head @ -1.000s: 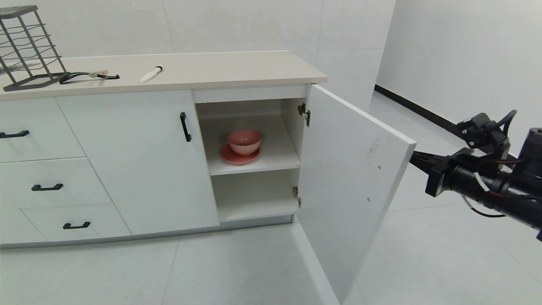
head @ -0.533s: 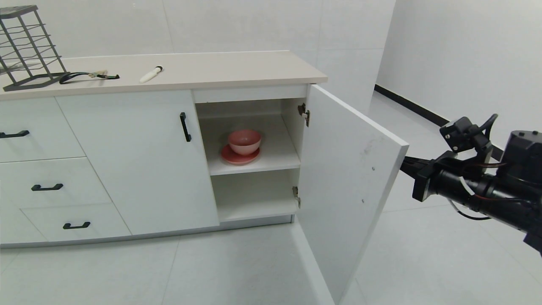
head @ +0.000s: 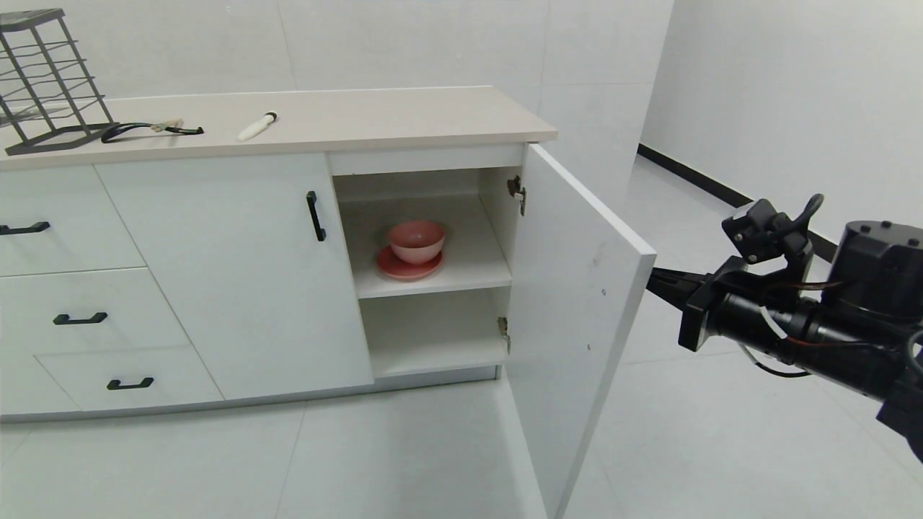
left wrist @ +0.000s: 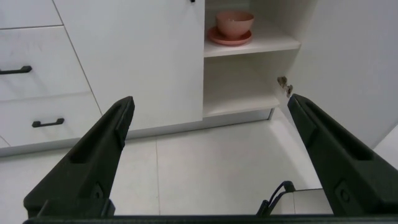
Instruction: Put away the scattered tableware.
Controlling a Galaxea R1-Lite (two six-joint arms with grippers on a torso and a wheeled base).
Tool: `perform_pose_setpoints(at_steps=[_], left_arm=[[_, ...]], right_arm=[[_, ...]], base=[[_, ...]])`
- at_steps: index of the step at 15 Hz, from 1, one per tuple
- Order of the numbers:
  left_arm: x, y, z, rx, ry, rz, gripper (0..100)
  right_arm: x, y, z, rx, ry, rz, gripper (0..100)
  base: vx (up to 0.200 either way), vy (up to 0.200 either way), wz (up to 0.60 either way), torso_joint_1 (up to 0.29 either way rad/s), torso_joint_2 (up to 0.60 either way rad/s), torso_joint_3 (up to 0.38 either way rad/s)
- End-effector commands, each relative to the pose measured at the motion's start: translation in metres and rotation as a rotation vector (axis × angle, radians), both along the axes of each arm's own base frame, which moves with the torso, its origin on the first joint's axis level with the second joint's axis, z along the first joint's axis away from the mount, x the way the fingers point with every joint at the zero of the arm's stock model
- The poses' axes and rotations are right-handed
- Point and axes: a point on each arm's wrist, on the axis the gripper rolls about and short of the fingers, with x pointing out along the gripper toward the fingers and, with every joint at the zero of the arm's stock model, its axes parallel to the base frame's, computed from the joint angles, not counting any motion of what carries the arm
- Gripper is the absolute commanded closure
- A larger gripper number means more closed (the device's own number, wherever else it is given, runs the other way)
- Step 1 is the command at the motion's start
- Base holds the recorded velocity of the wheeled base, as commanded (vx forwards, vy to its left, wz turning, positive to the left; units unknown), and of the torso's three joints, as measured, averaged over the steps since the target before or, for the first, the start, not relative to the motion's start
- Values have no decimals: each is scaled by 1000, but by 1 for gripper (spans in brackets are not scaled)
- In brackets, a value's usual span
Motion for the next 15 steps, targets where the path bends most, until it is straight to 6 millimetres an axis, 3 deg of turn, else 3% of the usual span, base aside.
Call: perform_pose_setpoints(at_steps=[1, 15], left_arm=[[0, 0, 0, 0, 2, 1, 0], [0, 1, 0, 5, 1, 25, 0]], right_arm=[[1, 12, 1, 2, -5, 41, 100], [48, 84, -15, 7, -14, 184, 100]], base=[[0, 0, 0, 0, 0, 0], [0, 0, 0, 0, 0, 0]])
